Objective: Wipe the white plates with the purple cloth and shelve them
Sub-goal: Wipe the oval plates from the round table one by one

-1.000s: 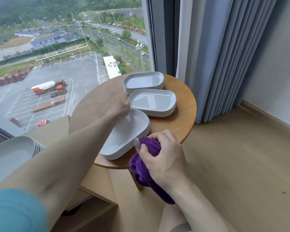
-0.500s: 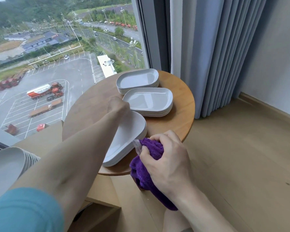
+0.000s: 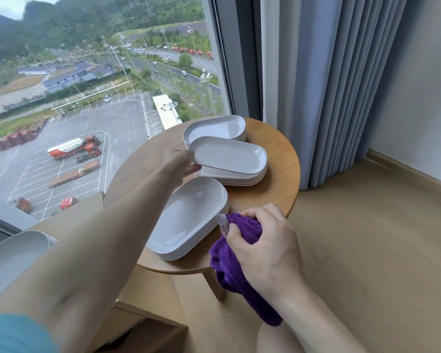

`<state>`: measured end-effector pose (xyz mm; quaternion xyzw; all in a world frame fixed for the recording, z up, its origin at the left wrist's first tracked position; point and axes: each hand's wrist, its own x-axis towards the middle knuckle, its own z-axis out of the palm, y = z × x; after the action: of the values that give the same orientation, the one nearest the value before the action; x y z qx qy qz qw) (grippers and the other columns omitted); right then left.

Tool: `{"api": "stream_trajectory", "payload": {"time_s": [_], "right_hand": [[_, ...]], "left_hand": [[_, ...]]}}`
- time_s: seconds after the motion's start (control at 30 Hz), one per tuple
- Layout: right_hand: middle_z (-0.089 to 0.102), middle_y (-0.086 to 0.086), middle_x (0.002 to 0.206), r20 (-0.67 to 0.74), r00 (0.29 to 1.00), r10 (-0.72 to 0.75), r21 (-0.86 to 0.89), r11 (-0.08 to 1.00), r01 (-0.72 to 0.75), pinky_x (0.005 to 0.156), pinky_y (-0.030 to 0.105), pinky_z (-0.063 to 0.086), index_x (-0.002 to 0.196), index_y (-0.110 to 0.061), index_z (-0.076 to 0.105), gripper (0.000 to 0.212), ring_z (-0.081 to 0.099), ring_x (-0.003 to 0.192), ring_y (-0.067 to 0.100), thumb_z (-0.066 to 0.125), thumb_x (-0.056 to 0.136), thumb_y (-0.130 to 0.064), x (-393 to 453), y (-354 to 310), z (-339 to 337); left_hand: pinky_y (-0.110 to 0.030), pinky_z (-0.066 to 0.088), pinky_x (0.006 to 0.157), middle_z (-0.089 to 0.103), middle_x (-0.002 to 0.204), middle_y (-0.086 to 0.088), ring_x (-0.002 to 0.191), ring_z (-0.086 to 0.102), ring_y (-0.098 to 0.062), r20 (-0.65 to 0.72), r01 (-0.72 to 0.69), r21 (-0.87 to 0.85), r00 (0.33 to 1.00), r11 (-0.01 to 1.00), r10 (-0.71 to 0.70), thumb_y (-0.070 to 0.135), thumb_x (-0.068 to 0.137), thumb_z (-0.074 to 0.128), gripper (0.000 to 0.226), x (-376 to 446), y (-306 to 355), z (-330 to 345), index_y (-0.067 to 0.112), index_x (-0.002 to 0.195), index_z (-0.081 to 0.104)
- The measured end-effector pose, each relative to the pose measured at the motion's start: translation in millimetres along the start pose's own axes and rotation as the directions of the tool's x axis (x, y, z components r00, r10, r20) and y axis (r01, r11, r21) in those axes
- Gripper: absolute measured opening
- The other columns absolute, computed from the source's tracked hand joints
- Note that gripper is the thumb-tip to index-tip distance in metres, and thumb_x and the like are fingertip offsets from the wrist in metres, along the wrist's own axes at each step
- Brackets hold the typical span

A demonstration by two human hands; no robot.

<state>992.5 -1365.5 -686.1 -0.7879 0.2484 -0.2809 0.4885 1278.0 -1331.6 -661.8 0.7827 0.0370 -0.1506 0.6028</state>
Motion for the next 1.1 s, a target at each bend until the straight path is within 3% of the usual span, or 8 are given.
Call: {"api": "stream_trajectory", "payload": {"time_s": [0.17, 0.33, 0.43, 0.6, 0.73, 0.83, 1.0, 1.1], "right_hand": [[0.055, -0.016, 0.094, 0.009, 1.000, -0.003, -0.017, 1.000, 0.003, 0.071, 0.009, 0.044, 0.090, -0.032, 0.065, 0.010, 0.058, 0.085, 0.000, 0.066, 0.086, -0.041, 0.1, -0.8, -2.0], [0.057, -0.014, 0.095, 0.000, 1.000, -0.008, -0.021, 1.000, 0.008, 0.071, 0.008, 0.043, 0.092, -0.028, 0.068, 0.014, 0.059, 0.085, 0.002, 0.066, 0.086, -0.041, 1.4, 0.5, -3.7], [0.059, -0.014, 0.095, -0.006, 1.000, -0.014, -0.004, 1.000, 0.014, 0.072, 0.008, 0.043, 0.093, -0.027, 0.069, 0.013, 0.060, 0.087, 0.001, 0.067, 0.086, -0.039, 2.2, 0.1, -5.7], [0.063, -0.016, 0.095, 0.016, 0.998, -0.063, 0.058, 0.996, 0.062, 0.077, 0.014, 0.047, 0.092, -0.026, 0.071, 0.007, 0.062, 0.090, 0.003, 0.072, 0.087, -0.030, -3.6, -7.5, -4.5], [0.064, -0.015, 0.094, 0.050, 0.987, -0.151, 0.068, 0.987, 0.147, 0.074, 0.007, 0.043, 0.091, -0.025, 0.070, 0.006, 0.061, 0.091, 0.002, 0.075, 0.087, -0.024, -13.7, -18.8, 0.5], [0.065, -0.015, 0.088, 0.086, 0.970, -0.228, 0.137, 0.967, 0.215, 0.074, 0.009, 0.042, 0.087, -0.023, 0.070, 0.006, 0.062, 0.089, 0.005, 0.072, 0.084, -0.027, -25.6, -33.3, 6.0], [0.068, -0.010, 0.087, 0.227, 0.904, -0.363, 0.292, 0.911, 0.293, 0.074, 0.018, 0.046, 0.087, -0.025, 0.070, 0.006, 0.066, 0.087, 0.015, 0.068, 0.083, -0.029, -53.6, -71.0, 11.4], [0.068, -0.006, 0.090, 0.256, 0.854, -0.453, 0.374, 0.861, 0.344, 0.077, 0.020, 0.048, 0.091, -0.022, 0.071, 0.007, 0.066, 0.089, 0.018, 0.068, 0.085, -0.025, -72.9, -91.9, 14.1]], "left_hand": [[-0.025, 0.062, 0.058, 0.059, 0.095, -0.016, 0.070, 0.074, -0.027, 0.124, 0.007, -0.134, 0.992, 0.991, 0.009, -0.008, 0.094, 0.048, 0.011, -20.0, 2.0, -20.1, -0.002, 0.097, 0.056], [-0.037, 0.066, 0.071, 0.067, 0.118, -0.031, 0.086, 0.077, -0.043, 0.198, 0.090, -0.277, 0.979, 0.957, -0.035, -0.016, 0.088, 0.041, 0.043, -59.7, -4.8, -46.2, -0.012, 0.130, 0.047], [-0.038, 0.065, 0.072, 0.065, 0.124, -0.032, 0.095, 0.075, -0.045, 0.189, 0.147, -0.392, 0.979, 0.908, -0.077, -0.017, 0.086, 0.032, 0.049, -97.8, -7.6, -67.9, -0.011, 0.131, 0.048], [-0.062, 0.048, 0.105, 0.067, 0.109, -0.021, 0.112, 0.064, -0.044, 0.163, 0.118, -0.599, 0.986, 0.792, -0.024, -0.025, 0.082, 0.019, 0.055, -178.9, -24.4, -105.1, 0.004, 0.103, 0.060], [-0.066, 0.044, 0.110, 0.066, 0.128, -0.026, 0.121, 0.063, -0.048, 0.155, 0.165, -0.665, 0.985, 0.729, -0.082, -0.024, 0.071, 0.027, 0.067, -207.9, -59.3, -141.0, 0.001, 0.127, 0.055], [-0.063, 0.046, 0.110, 0.069, 0.129, -0.024, 0.117, 0.067, -0.047, 0.171, 0.182, -0.687, 0.981, 0.703, -0.087, -0.017, 0.061, 0.037, 0.086, -228.8, -80.6, -165.2, 0.005, 0.143, 0.050], [-0.057, 0.057, 0.097, 0.067, 0.134, -0.023, 0.120, 0.066, -0.045, 0.217, 0.198, -0.698, 0.974, 0.688, -0.061, -0.017, 0.055, 0.041, 0.089, -267.8, -103.2, -190.0, 0.004, 0.141, 0.055], [-0.042, 0.063, 0.070, 0.070, 0.126, -0.022, 0.101, 0.073, -0.037, 0.244, 0.230, -0.690, 0.967, 0.686, -0.079, -0.015, 0.053, 0.042, 0.086, -286.4, -117.3, -197.8, 0.002, 0.137, 0.056]]}}
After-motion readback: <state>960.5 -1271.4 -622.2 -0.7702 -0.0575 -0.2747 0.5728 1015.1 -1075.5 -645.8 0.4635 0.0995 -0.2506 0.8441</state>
